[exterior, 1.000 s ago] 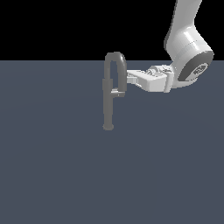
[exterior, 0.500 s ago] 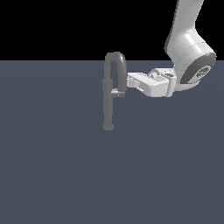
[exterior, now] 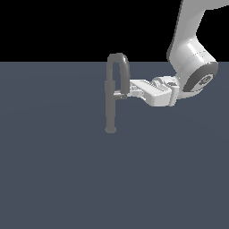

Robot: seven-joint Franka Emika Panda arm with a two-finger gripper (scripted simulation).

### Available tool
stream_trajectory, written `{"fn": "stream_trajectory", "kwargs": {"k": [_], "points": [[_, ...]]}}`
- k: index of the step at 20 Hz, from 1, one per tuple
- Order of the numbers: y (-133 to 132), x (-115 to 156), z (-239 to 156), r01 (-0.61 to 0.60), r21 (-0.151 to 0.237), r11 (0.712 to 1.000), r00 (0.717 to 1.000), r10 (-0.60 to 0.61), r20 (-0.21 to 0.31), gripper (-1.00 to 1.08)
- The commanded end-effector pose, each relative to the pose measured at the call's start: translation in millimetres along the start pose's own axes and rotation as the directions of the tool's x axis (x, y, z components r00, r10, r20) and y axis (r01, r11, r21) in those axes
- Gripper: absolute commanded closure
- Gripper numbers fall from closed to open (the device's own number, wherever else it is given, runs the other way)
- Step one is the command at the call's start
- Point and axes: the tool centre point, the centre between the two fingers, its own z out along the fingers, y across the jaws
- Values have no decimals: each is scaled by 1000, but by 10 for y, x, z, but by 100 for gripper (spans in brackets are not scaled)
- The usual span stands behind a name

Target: Turn on the faucet by rotating a designated handle.

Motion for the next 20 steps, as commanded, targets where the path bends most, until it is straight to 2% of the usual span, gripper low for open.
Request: {"fn": "stream_trajectory", "kwargs": {"k": [1, 8, 9, 10, 20], "points": [[3, 121, 0, -11, 3, 1000, 1000, 11, 1, 108], [22, 549, 0, -49, 11, 999, 999, 49, 7, 108], [22, 549, 0, -49, 11, 999, 999, 49, 7, 108], [-86, 159, -30, 12, -2, 1000, 1000, -12, -1, 108], [-170, 621, -8, -36, 9, 999, 999, 36, 6, 108]]}}
